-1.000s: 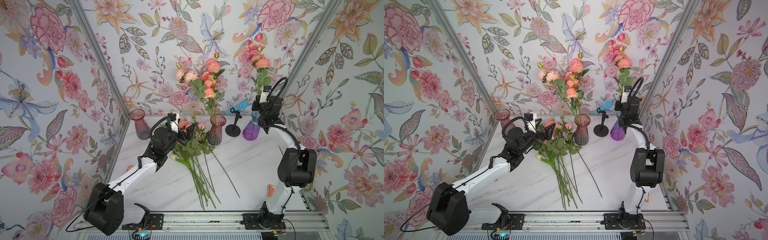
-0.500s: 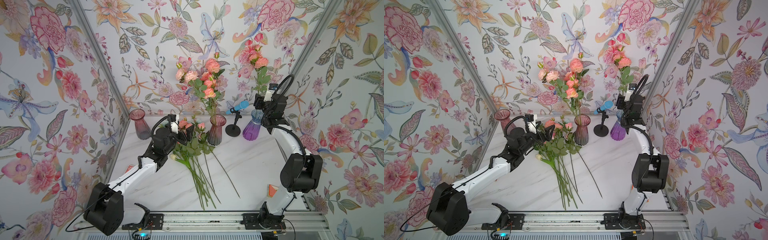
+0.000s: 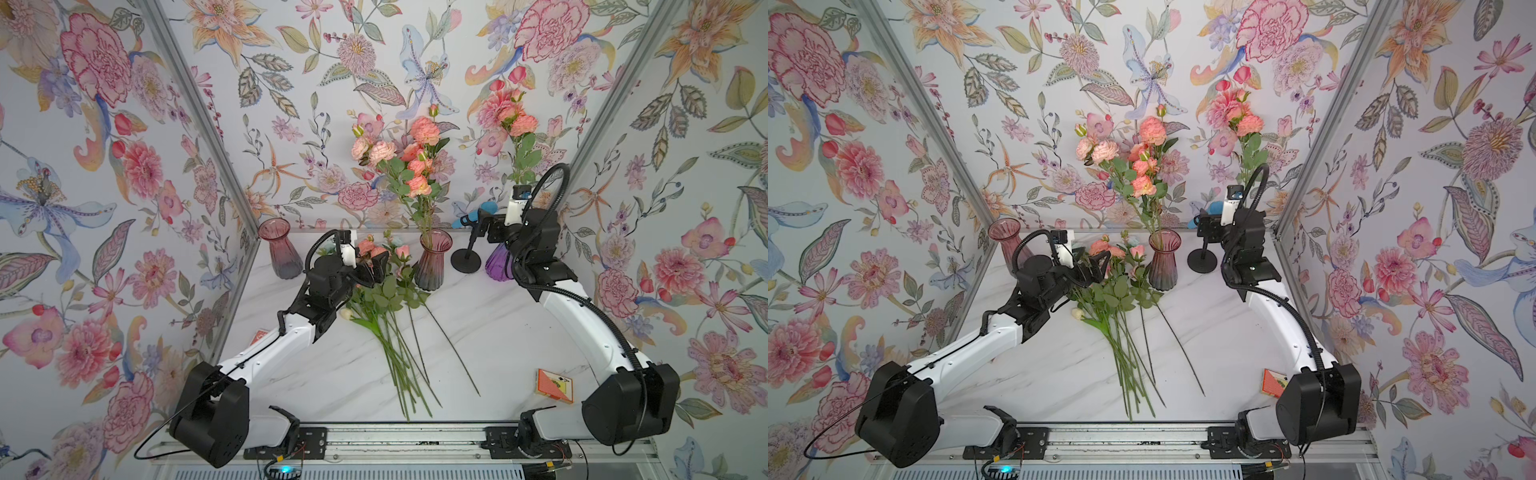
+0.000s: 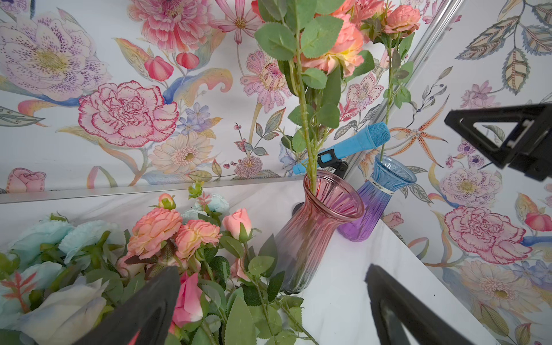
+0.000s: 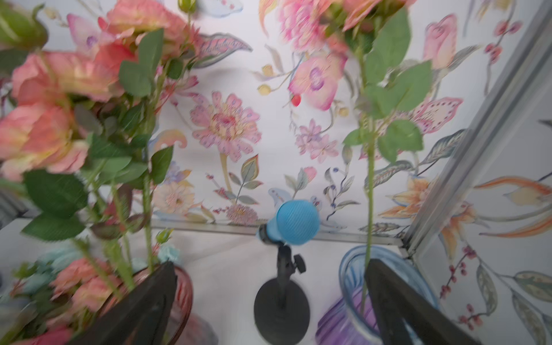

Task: Place the pink flowers into the vase
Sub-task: Place the flower in the vase, then pick up the flower at the center of the board.

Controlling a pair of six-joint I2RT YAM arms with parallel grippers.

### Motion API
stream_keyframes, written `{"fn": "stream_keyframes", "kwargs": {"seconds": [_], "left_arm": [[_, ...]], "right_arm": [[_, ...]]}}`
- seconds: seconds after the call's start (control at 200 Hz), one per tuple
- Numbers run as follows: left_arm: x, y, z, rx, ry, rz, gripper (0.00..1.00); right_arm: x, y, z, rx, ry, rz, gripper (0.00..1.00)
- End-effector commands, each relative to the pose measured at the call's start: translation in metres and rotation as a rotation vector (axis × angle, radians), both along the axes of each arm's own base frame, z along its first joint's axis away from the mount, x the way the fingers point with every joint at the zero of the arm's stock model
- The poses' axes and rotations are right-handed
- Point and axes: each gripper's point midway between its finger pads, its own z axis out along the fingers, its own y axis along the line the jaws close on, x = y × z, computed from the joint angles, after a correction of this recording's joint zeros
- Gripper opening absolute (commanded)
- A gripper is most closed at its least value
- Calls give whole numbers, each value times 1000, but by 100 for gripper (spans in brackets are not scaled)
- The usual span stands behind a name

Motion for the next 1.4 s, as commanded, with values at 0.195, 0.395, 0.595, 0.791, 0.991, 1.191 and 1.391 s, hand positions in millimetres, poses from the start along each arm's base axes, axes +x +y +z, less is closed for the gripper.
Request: {"fn": "stream_keyframes", "kwargs": {"seconds": [0.195, 0.395, 0.595, 0.791, 0.991, 1.191, 1.391], "left_arm": [[3, -13, -2, -10, 6, -36, 100], [-1, -13, 4, -22, -22, -47, 100], [-12, -9, 5, -38, -34, -48, 100], [-17, -3, 7, -21, -47, -34, 100], [-17, -3, 6, -17, -46, -36, 100], [-15, -5, 6, -20, -42, -38, 100], [-17, -3, 7, -14, -45, -34, 100]], "right_arm": [[-94, 55, -170, 43, 444, 92, 99], [-120, 60, -249, -22, 640, 111, 99], [-130, 81, -296, 27, 773, 178, 96], [-134, 93, -322, -10, 832, 203, 89], [-132, 98, -339, -68, 858, 188, 77], [-126, 104, -345, -163, 840, 161, 46], [-116, 113, -338, -261, 800, 144, 13]]}}
